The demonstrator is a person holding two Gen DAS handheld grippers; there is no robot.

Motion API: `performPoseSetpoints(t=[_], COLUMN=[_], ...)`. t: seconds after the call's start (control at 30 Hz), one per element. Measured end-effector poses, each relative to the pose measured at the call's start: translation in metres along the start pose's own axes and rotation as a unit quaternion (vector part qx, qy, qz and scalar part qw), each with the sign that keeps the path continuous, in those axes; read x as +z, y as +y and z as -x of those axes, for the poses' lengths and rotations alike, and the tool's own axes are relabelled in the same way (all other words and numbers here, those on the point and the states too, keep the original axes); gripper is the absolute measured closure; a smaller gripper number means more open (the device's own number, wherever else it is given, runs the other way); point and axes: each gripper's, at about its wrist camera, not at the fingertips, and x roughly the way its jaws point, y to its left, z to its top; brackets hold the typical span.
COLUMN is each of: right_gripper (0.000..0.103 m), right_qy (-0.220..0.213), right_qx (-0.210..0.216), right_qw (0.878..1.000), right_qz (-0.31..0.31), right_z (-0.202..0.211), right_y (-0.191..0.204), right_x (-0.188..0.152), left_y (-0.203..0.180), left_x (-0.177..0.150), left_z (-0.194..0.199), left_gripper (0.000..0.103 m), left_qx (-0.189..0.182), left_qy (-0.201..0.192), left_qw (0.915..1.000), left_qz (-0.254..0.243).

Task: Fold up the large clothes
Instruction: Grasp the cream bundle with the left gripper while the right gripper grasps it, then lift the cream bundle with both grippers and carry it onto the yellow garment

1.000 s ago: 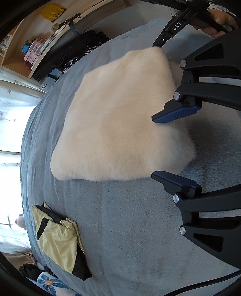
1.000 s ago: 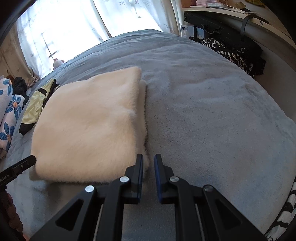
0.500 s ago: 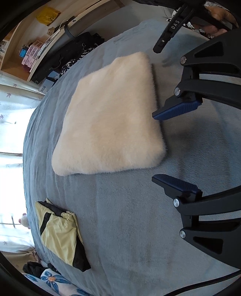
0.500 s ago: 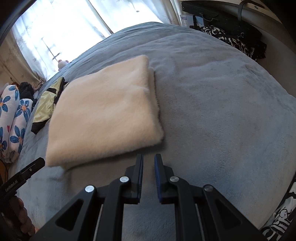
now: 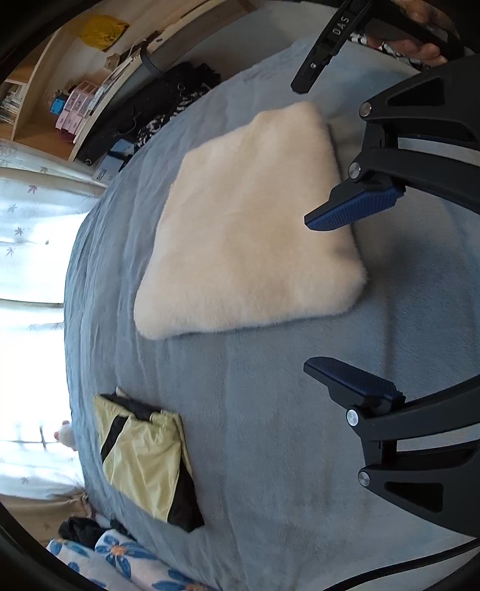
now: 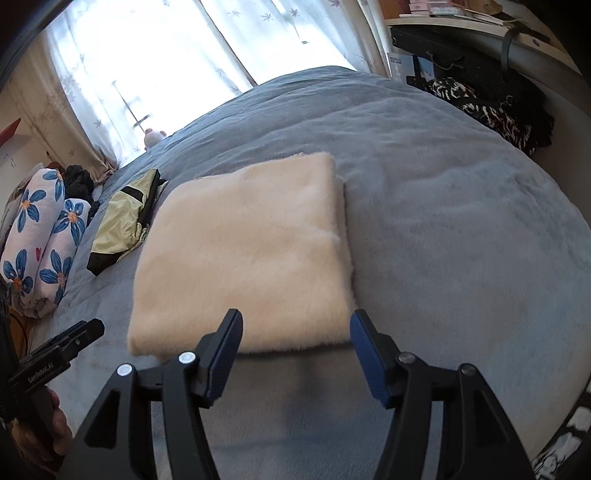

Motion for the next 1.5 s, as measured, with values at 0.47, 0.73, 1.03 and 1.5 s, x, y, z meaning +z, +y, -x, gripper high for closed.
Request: performPoseSetpoints(t=[0.47, 0.73, 1.03, 1.5], right_gripper=[0.029, 0.029, 0.029, 0.035], right_qy=[0.061, 0.121, 0.146, 0.138], right_qx=[0.103, 0.173, 0.233, 0.25], right_qw=[0.989, 0.974, 0.958, 0.955], right_qz=[-0.089, -0.084, -0.083, -0.074], right_z=[-0.072, -0.134, -0.173, -0.18], right_y=[-0.058, -0.068, -0.061, -0.052], right_x=[0.057, 0.069, 0.069, 0.063], left_y=[0.012, 0.02, 0.023, 0.012], left_x=[0.041, 0.046, 0.051, 0.063], left_z=[-0.074, -0.115, -0.149, -0.172], left_gripper=[0.009, 0.008, 0.001, 0.0], left_qx=[-0.115, -0.124, -0.154, -0.172], left_qy=[0.065, 0.078, 0.096, 0.124], left_qw=[0.9893, 0.9854, 0.979, 0.9734], left_qz=[0.061, 0.087, 0.093, 0.086])
